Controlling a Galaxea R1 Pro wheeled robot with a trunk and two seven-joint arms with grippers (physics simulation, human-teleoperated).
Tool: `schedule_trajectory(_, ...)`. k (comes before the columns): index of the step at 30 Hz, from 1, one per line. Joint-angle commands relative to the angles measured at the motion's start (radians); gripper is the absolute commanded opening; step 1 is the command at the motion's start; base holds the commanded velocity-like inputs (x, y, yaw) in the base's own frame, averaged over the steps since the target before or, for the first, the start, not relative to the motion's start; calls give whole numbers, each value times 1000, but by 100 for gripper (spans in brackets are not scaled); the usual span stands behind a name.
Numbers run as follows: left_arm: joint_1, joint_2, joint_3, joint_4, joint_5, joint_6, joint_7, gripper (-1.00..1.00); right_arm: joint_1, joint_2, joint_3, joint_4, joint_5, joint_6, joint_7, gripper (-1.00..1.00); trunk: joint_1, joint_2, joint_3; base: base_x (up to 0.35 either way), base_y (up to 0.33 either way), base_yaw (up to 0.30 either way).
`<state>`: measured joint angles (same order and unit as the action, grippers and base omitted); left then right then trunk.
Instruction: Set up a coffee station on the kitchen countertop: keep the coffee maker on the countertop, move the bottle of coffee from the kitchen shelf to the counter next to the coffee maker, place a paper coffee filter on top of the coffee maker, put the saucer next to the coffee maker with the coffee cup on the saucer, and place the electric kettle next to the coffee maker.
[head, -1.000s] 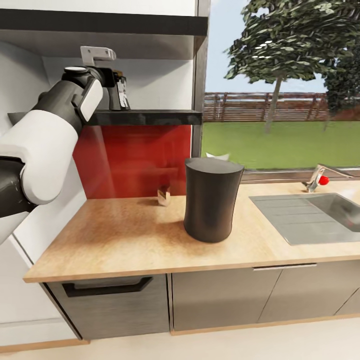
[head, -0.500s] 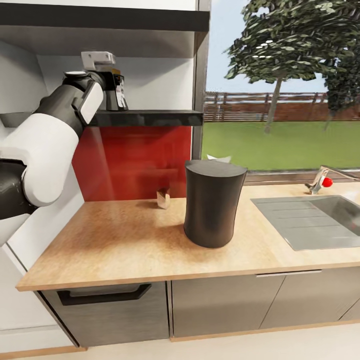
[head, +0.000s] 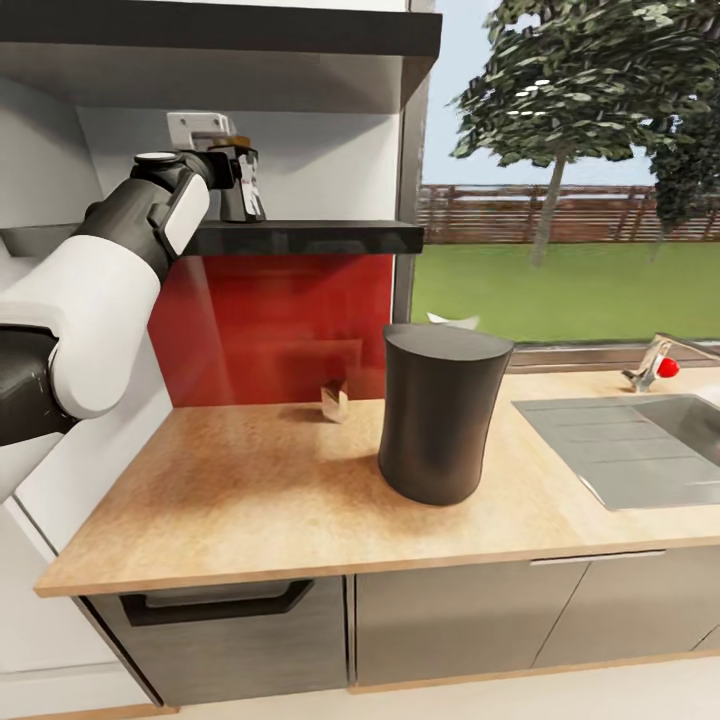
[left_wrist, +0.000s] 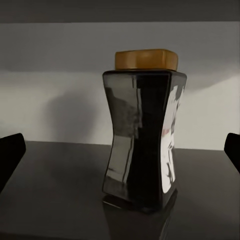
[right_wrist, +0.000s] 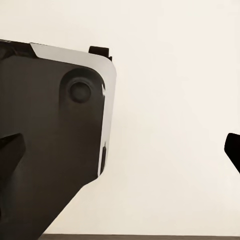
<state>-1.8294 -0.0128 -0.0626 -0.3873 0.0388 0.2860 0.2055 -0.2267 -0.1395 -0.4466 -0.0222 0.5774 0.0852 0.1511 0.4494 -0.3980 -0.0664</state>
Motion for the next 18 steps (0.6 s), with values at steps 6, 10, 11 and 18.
schedule_trajectory(6, -1, 1, -6, 0, 4, 6, 6, 100, 1, 0, -8, -2, 9, 6, 5, 100, 1, -2, -2, 119, 8, 0)
schedule_trajectory(10, -1, 1, -6, 0, 5, 6, 6, 100, 1, 0, -8, -2, 9, 7, 5, 100, 1, -2, -2, 73, 1, 0)
schedule_trajectory(11, -1, 1, -6, 1, 6, 6, 6, 100, 1, 0, -8, -2, 9, 7, 5, 100, 1, -2, -2, 25, 0, 0)
schedule_trajectory(18, -1, -6, -6, 2, 7, -4, 6, 100, 4, 0, -9, -2, 9, 7, 5, 100, 1, -2, -2, 9, 0, 0)
